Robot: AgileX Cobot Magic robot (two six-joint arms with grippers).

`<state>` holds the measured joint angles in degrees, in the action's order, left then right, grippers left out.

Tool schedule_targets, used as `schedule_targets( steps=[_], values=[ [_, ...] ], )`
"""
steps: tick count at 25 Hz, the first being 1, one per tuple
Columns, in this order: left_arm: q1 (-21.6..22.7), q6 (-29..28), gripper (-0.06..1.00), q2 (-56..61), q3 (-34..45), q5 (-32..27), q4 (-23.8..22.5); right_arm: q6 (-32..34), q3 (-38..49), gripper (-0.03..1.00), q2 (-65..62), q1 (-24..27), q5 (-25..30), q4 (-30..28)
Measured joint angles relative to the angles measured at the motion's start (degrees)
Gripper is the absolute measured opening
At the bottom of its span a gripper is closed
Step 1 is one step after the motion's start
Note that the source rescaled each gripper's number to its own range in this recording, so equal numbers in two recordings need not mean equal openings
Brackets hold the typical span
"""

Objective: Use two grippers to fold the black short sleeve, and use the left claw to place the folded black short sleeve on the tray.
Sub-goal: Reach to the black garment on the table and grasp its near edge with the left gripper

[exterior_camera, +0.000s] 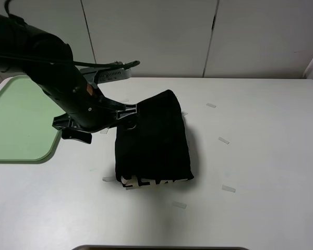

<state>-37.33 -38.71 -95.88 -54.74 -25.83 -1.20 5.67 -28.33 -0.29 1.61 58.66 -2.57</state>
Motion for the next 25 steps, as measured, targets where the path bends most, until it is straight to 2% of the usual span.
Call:
schedule_targets(
  steps=[3, 7, 25],
  values=[
    [0.07, -2.63, 1.0, -4.16, 0.06, 6.45, 0.06, 0.0, 0.0, 1.0, 0.0, 0.0, 0.0, 0.0],
    [0.14, -4.99, 1.0, -7.89, 0.06, 11.01, 0.16, 0.0, 0.0, 1.0, 0.0, 0.0, 0.0, 0.0],
    [0.24, -6.88, 1.0, -16.46, 0.06, 21.02, 0.26, 0.0, 0.0, 1.0, 0.0, 0.0, 0.0, 0.0]
  ],
)
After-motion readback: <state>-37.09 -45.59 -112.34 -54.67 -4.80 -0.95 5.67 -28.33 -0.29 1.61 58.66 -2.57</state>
